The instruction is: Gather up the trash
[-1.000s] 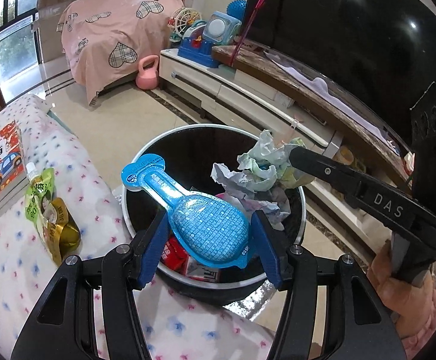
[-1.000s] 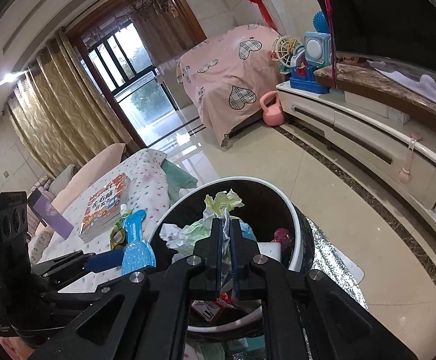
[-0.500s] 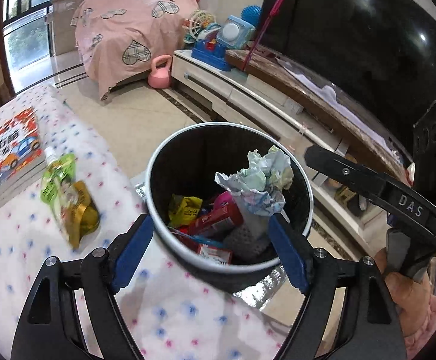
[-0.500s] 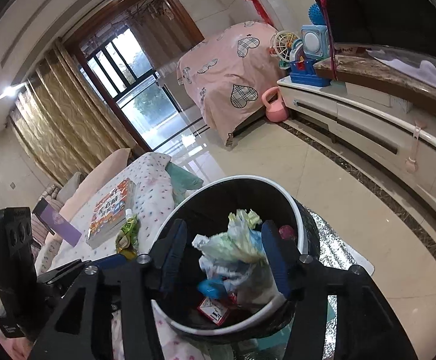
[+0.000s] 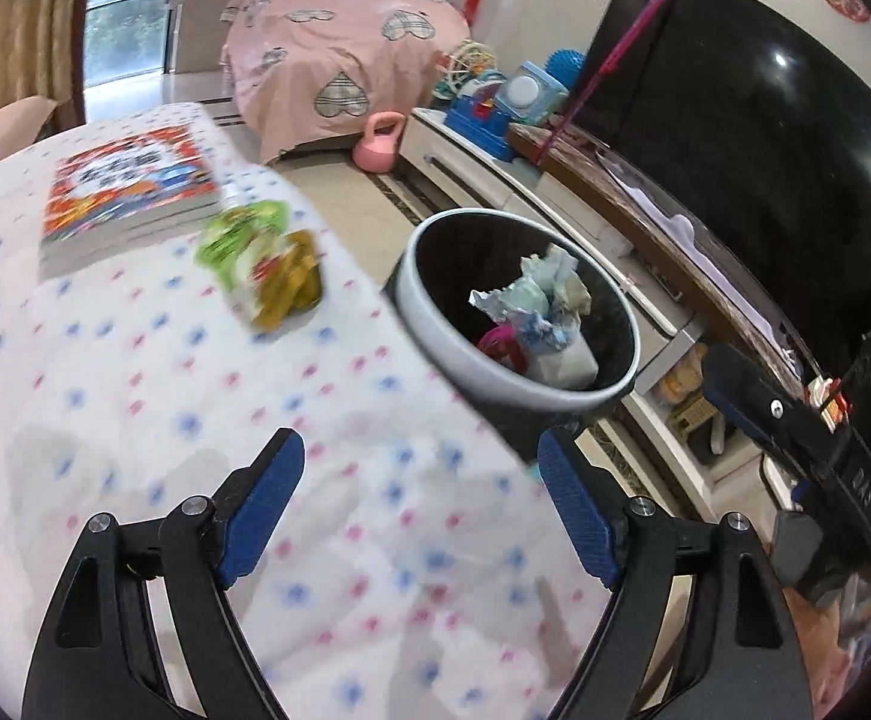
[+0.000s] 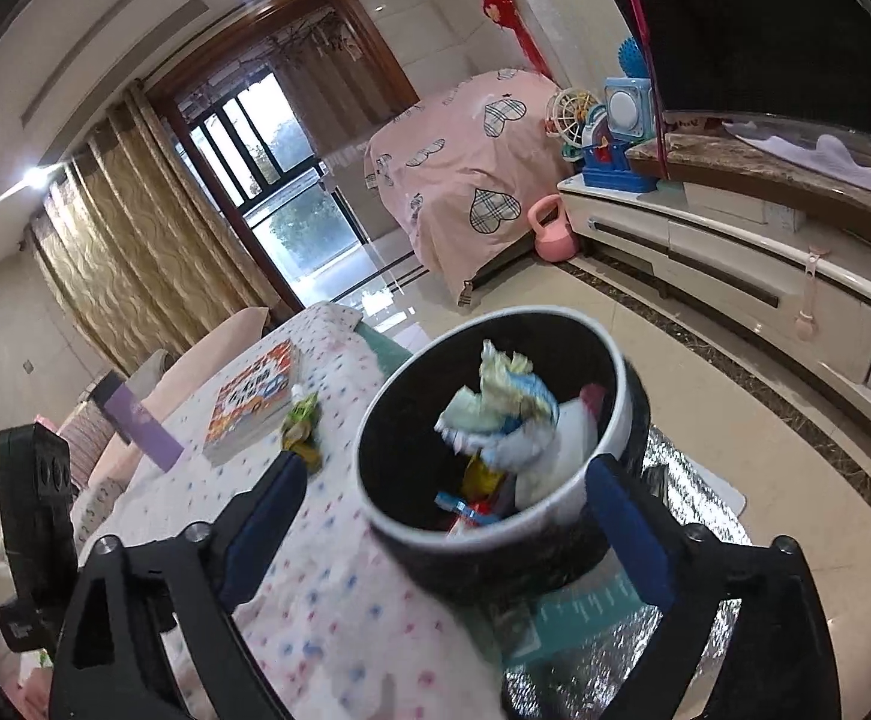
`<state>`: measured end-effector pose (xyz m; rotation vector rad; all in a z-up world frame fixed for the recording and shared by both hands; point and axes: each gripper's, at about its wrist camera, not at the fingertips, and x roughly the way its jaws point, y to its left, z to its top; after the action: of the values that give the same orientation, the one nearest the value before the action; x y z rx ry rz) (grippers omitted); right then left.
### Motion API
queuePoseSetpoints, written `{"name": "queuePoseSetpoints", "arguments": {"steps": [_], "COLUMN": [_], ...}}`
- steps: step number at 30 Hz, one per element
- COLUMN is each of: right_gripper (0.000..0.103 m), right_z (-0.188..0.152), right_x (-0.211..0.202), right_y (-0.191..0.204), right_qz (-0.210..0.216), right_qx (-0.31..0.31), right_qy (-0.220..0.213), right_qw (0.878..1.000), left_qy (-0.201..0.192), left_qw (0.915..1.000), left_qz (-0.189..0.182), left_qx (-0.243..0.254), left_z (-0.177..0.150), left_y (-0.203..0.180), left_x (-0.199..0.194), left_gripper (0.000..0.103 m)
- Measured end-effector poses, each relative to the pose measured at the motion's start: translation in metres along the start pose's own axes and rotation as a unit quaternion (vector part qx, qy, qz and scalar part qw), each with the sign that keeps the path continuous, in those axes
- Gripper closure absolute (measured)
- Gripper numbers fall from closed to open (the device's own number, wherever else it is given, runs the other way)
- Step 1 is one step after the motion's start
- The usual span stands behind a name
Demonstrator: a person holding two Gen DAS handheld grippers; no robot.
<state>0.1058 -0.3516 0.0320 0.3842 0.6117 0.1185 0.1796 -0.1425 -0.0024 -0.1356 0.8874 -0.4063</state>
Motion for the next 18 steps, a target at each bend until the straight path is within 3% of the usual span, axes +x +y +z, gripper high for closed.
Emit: {"name": "queuePoseSetpoints", "arguments": {"steps": [11,18], "right_gripper": [0.003,0.003], "right_z": [-0.055,-0.066], "right_x": [-0.023,-0.052], "right_y": [0.037,0.074], "right_qz": [-0.010,-0.025], "right_qx": [-0.019,-0.072], "right_qy": [0.008,-0.024], "right_qw": [1.000,0.997], "left_qy": [-0.035,-0.100], "left_qw": [0.9986,0.9940], "left_qz": [0.024,0.041], "left_qx": [-0.031,-0.016], "left_z": [-0.051,-0.060], "left_y": [0.033,0.032], "left_x": [-0.054,-0.101], "left_gripper": [0.018,0.015]}}
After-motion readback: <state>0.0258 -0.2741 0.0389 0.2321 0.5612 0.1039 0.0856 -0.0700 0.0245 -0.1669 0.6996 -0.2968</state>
